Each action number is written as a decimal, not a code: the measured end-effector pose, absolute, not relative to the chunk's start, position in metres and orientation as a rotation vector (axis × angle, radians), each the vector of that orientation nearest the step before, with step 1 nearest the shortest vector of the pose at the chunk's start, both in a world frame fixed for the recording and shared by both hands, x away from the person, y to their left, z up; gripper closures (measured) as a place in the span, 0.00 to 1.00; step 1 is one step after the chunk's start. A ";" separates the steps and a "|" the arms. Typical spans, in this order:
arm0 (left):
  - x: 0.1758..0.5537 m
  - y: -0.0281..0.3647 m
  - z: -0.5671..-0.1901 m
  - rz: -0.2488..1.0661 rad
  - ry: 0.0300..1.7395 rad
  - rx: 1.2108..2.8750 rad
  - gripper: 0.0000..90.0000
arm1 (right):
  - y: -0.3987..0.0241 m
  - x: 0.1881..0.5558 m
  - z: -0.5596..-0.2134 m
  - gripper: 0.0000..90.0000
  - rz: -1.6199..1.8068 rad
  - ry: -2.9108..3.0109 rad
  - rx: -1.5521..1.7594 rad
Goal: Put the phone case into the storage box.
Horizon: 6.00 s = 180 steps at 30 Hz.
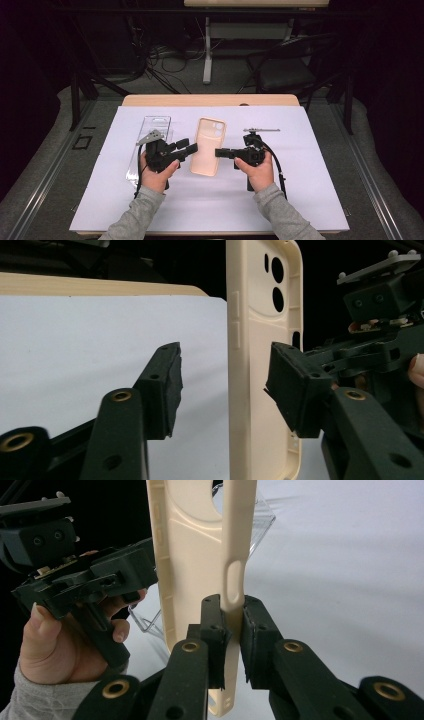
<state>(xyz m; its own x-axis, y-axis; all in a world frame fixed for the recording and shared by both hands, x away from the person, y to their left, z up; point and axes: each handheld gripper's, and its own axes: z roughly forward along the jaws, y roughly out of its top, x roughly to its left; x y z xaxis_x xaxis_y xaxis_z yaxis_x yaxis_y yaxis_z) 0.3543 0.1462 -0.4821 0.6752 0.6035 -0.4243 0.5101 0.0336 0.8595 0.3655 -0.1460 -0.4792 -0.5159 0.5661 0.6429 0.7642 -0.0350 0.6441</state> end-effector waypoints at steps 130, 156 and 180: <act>0.341 0.161 -0.428 0.538 0.765 2.019 0.52 | -0.099 0.337 -0.485 0.90 -1.483 -2.451 -1.294; 0.341 0.158 -0.431 0.541 0.725 2.092 0.78 | -0.094 0.335 -0.488 0.90 -1.470 -2.488 -1.274; 0.340 0.156 -0.431 0.561 0.741 2.147 0.87 | -0.090 0.333 -0.490 0.90 -1.442 -2.537 -1.256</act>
<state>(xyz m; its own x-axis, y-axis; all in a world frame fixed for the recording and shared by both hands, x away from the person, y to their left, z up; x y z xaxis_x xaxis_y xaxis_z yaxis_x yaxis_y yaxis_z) 0.3399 0.1558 -0.4307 0.7324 0.6653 0.1451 0.3208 -0.5251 0.7883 0.3334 -0.0901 -0.4898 -0.6870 0.6474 0.3302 0.6150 0.2758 0.7387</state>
